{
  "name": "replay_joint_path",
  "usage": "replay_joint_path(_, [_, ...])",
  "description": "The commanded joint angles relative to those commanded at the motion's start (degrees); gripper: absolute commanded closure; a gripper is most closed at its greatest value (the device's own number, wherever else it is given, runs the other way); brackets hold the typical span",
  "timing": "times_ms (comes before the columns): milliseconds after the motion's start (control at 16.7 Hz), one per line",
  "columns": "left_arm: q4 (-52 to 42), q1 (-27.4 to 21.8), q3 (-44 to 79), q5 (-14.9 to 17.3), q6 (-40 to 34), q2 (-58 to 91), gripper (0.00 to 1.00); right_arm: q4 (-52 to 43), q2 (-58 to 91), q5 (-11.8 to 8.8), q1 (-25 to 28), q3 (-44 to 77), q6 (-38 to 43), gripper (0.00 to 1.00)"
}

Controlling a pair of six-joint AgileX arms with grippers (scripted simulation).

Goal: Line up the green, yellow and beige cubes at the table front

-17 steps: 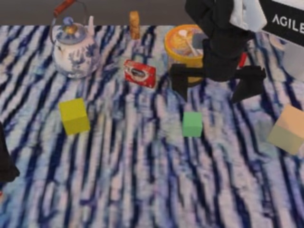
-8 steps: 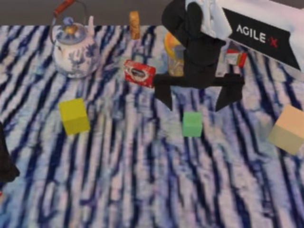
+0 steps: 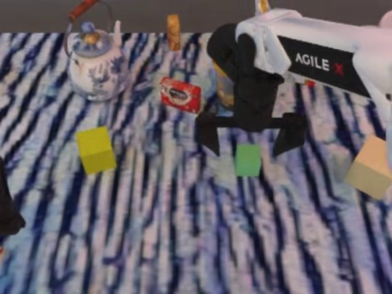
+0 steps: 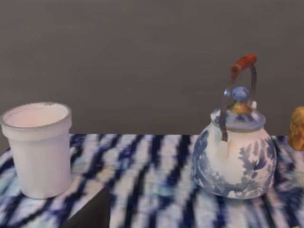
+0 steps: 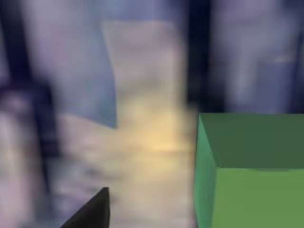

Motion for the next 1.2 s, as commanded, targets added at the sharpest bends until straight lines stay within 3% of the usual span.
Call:
replay_joint_path(240, [0.00, 0.00, 0.00, 0.00, 0.00, 0.00, 0.00, 7.19, 2.46, 0.03, 0.13, -4.83, 0.15, 0.00])
replay_joint_path(480, [0.00, 0.00, 0.00, 0.00, 0.00, 0.00, 0.00, 7.59, 2.65, 0.03, 0.15, -5.14, 0.17, 0.00])
replay_joint_path(1200, [0.00, 0.00, 0.00, 0.00, 0.00, 0.00, 0.00, 7.59, 2.65, 0.03, 0.15, -5.14, 0.17, 0.90])
